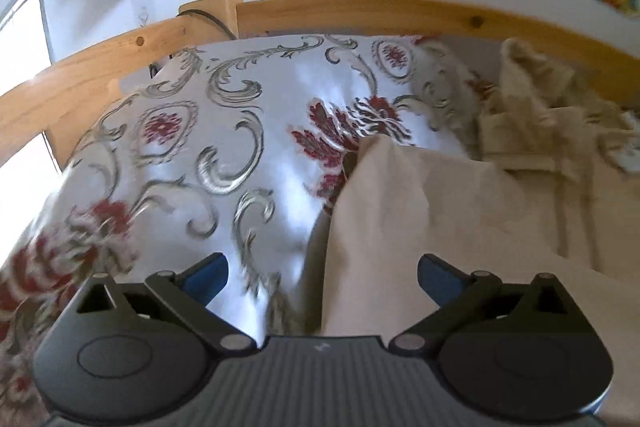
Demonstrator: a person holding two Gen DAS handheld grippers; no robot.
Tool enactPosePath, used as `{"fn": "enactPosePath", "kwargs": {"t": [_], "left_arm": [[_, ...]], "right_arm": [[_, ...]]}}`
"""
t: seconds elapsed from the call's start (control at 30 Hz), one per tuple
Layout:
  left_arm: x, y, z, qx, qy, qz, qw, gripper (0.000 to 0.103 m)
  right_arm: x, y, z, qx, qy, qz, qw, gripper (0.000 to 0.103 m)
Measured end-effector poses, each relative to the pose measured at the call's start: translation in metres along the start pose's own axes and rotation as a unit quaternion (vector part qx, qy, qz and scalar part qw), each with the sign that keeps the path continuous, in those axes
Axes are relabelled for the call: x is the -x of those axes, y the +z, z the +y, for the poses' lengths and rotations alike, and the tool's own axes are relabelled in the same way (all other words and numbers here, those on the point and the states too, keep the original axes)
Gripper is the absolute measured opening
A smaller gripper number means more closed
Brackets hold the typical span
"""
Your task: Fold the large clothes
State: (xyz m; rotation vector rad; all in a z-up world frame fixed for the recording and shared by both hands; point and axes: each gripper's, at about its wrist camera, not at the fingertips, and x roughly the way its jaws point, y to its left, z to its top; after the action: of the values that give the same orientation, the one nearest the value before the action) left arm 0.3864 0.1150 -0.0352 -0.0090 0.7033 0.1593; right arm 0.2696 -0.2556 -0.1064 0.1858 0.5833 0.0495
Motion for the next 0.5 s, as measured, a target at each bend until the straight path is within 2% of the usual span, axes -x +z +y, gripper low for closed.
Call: {"fn": "enactPosePath", "kwargs": {"t": [0.07, 0.23, 0.37, 0.5], "left_arm": [[0.024, -0.010, 0.005, -0.012, -0.013, 0.005, 0.9998, 0.102], [0.072, -0.051, 0.006, -0.074, -0.035, 0.014, 0.9965, 0.102], [0.108, -0.089, 0.009, -0.109, -0.064, 0.017, 0.9919, 0.102], [0.144, -0.122, 0.010, -0.126, -0.118, 0.014, 0.9849, 0.102]], "right_arm": [[0.003, -0.001, 0.002, 0.006, 0.006, -0.001, 1.000, 0.082], [0.015, -0.003, 0.012, 0.032, 0.026, 0.003, 0.999, 0.101], [0.036, -0.001, 0.022, 0.056, 0.027, 0.009, 0.998, 0.102], [0.076, -0.001, 0.036, 0.126, 0.022, 0.020, 0.992, 0.102]]}}
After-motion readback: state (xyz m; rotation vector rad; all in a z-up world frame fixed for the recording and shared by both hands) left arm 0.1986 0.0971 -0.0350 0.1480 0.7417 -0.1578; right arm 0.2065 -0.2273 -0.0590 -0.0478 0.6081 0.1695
